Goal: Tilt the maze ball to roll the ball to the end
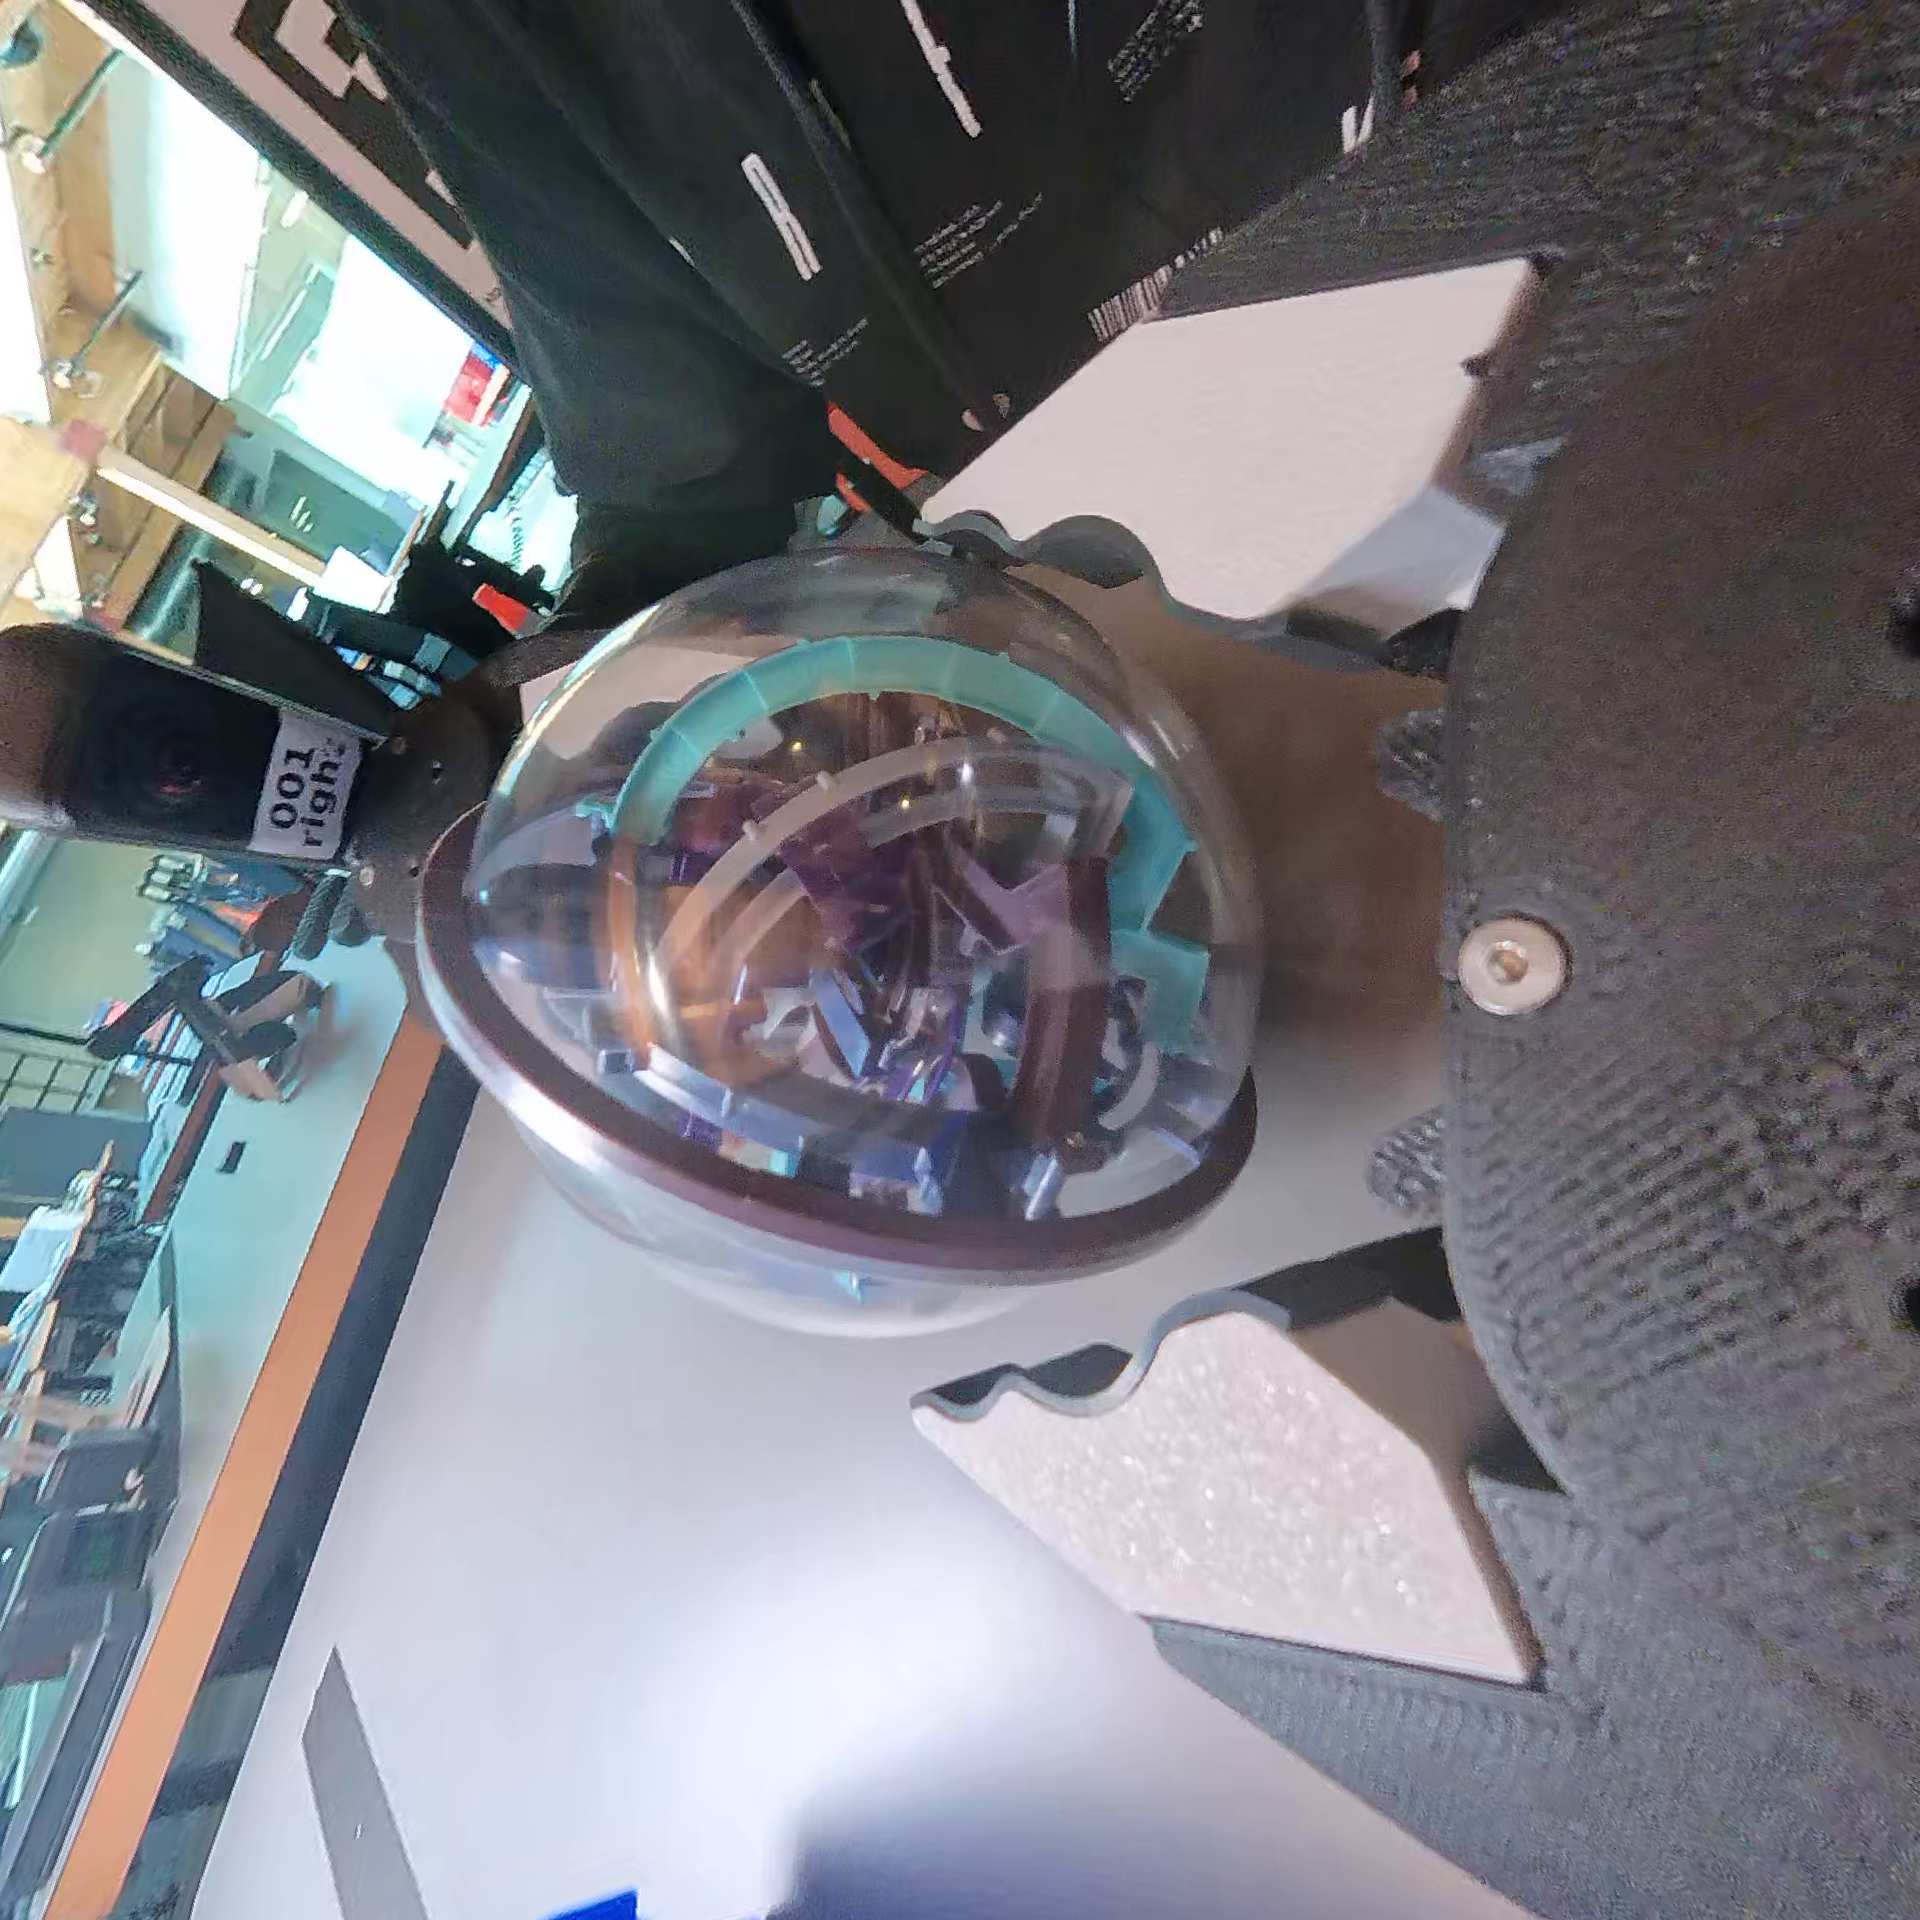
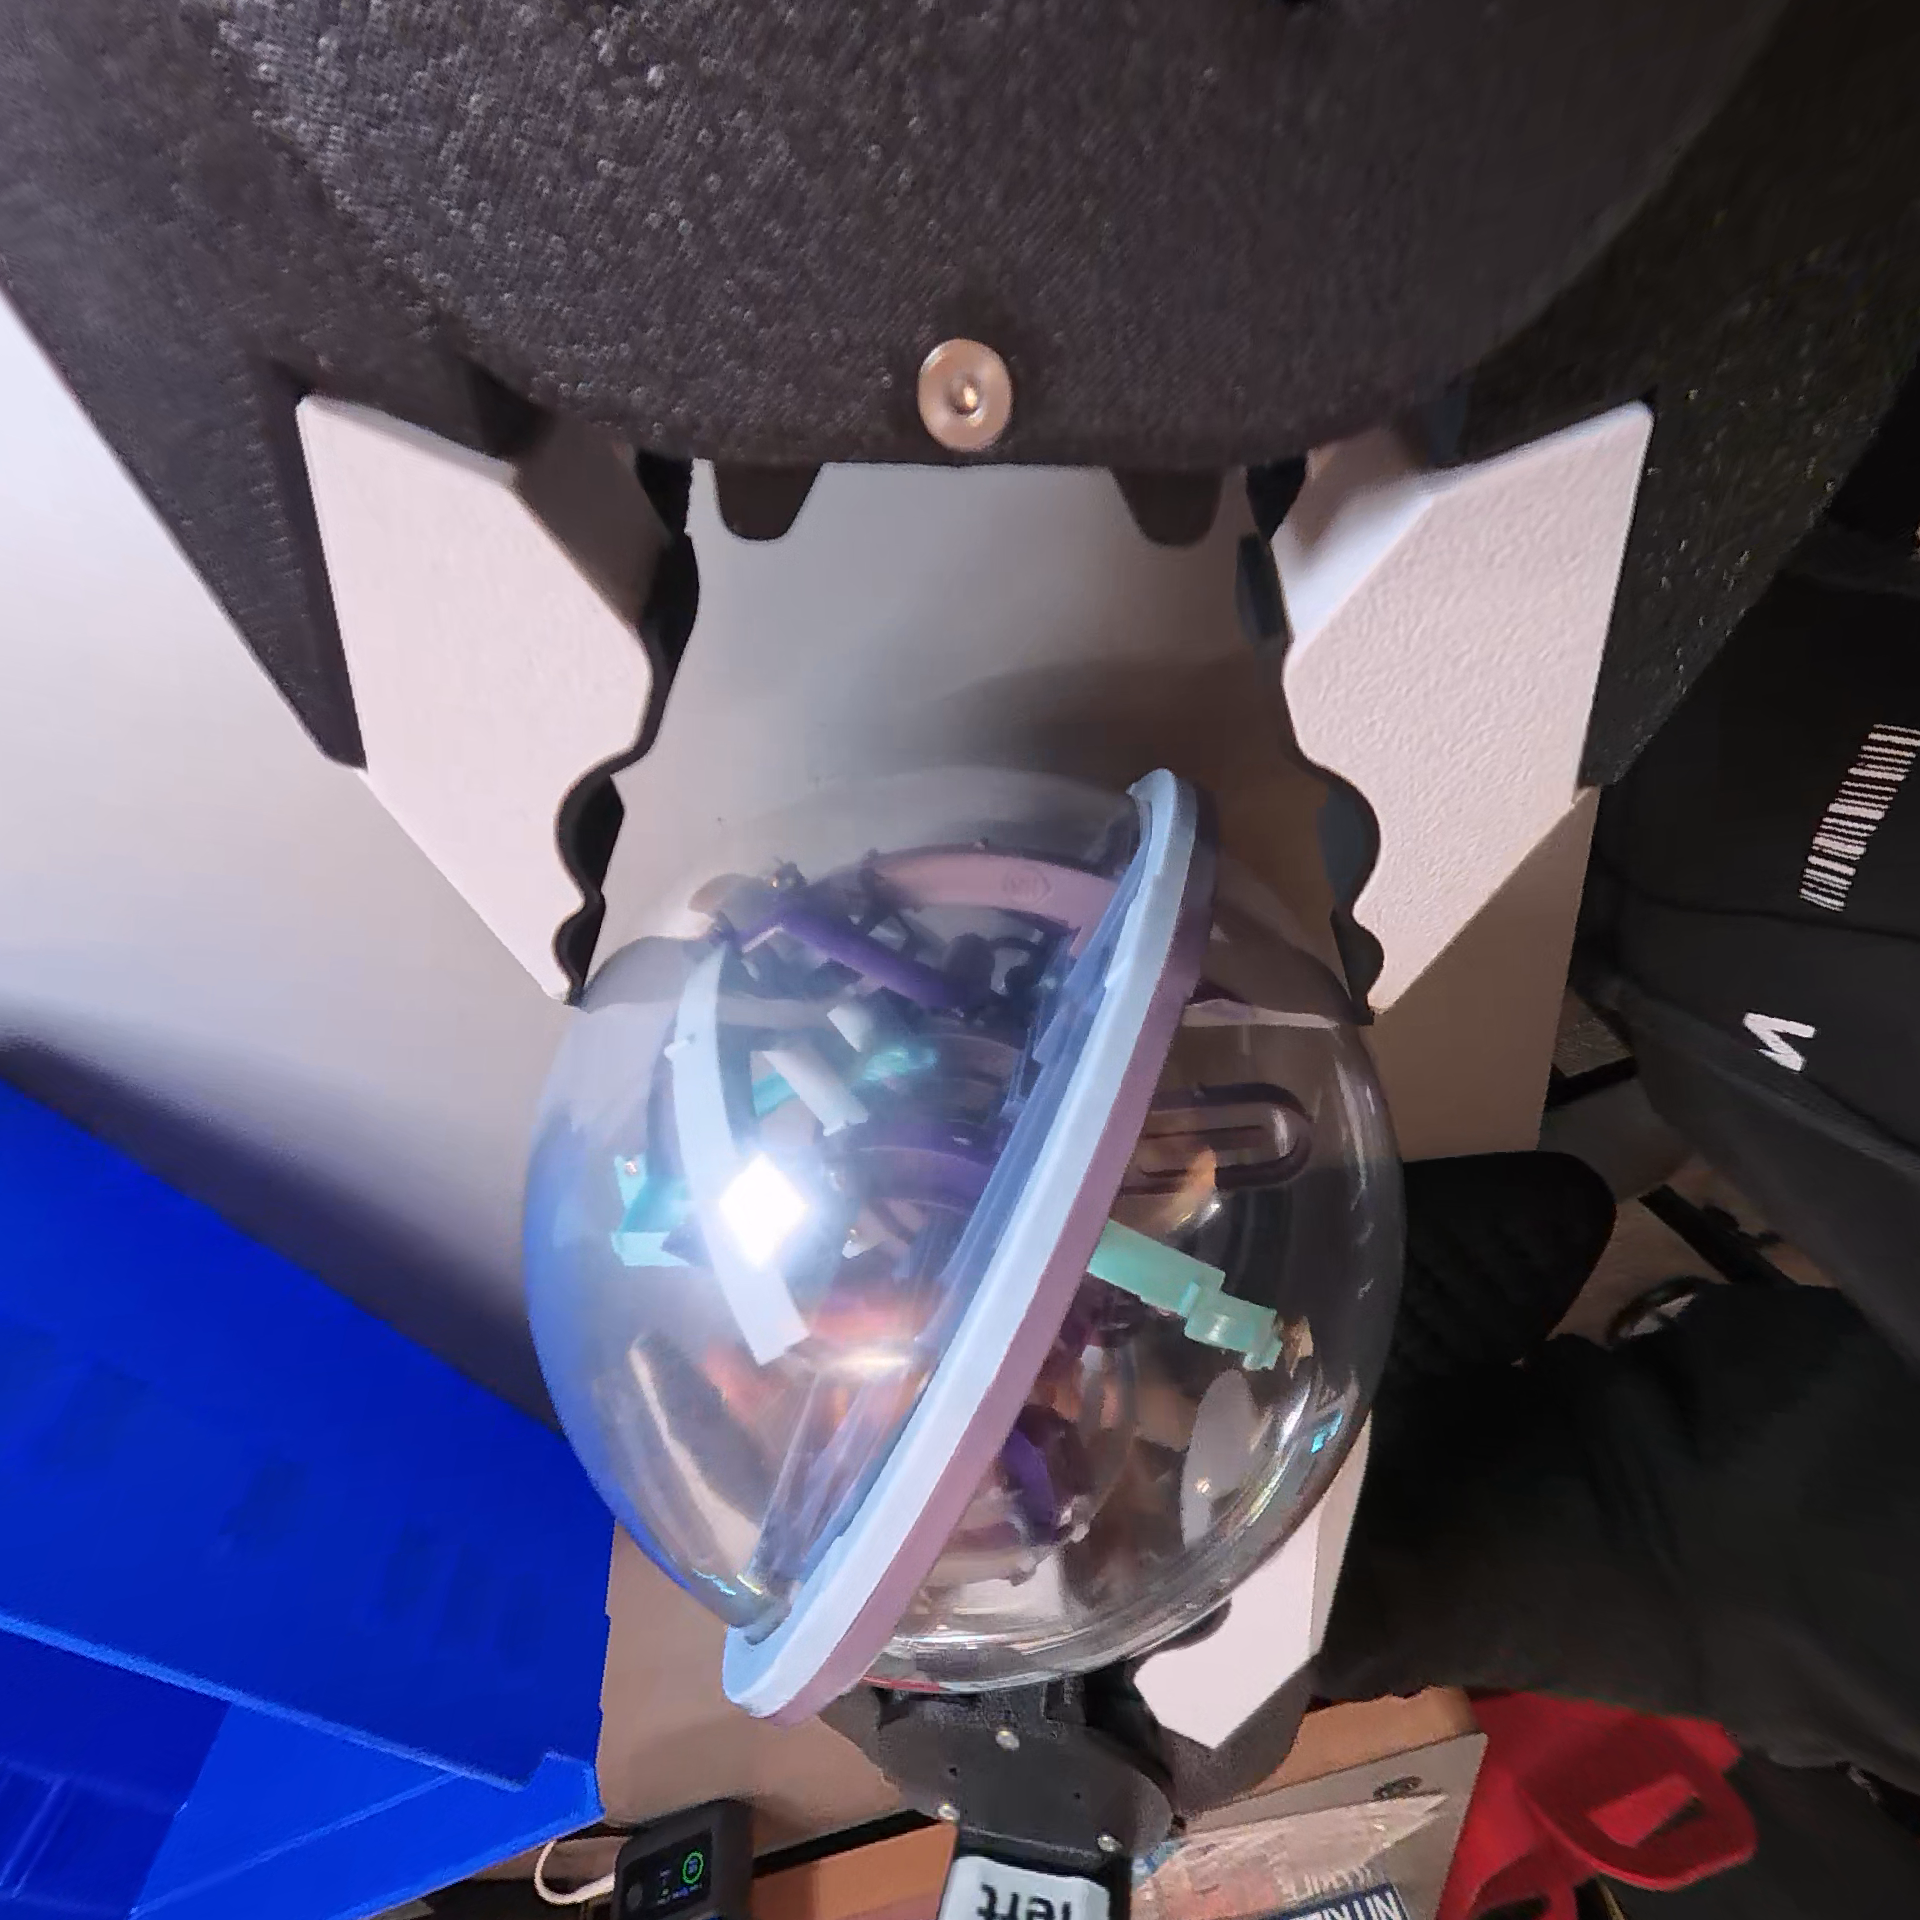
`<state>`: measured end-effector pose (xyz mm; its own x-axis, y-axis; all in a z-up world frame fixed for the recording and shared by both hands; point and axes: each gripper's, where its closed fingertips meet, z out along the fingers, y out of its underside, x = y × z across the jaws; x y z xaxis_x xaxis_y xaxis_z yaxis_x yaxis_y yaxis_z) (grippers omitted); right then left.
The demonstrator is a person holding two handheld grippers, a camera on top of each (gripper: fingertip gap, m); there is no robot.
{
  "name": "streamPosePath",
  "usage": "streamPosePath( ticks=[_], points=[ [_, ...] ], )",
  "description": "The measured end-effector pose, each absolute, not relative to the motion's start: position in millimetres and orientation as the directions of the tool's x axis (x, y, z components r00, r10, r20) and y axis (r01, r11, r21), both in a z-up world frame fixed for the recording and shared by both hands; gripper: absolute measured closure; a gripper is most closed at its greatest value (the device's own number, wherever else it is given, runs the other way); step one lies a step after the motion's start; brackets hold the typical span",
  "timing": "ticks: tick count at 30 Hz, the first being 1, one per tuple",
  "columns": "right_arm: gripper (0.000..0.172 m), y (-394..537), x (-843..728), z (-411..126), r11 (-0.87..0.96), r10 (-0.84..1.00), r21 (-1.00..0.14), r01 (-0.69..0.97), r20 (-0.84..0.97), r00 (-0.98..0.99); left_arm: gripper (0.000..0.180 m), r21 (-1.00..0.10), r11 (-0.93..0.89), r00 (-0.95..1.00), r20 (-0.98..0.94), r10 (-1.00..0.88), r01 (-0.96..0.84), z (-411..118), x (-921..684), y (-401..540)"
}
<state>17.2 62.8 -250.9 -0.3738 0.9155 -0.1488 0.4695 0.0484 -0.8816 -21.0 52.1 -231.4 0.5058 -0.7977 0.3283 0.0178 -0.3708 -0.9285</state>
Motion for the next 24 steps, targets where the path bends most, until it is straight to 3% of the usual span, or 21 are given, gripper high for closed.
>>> streamPosePath(
  ticks=[6, 16, 24],
  points=[
    [0.036, 64, 22, -253, 0.089, 0.903, -0.884, 0.460, -0.124, -0.412, 0.031, -0.935, -0.353, 0.512, 0.299, -0.805, -0.009, -234, -7, 52],
    [0.036, 68, 21, -254, -0.002, 0.886, -0.895, 0.445, -0.208, -0.414, 0.032, -0.916, -0.389, 0.528, 0.377, -0.761, 0.094, -235, -8, 59],
    [0.040, 67, 27, -264, -0.080, 0.904, -0.863, 0.499, -0.275, -0.329, 0.034, -0.938, -0.338, 0.567, 0.319, -0.760, 0.074, -233, -11, 57]
  ],
)
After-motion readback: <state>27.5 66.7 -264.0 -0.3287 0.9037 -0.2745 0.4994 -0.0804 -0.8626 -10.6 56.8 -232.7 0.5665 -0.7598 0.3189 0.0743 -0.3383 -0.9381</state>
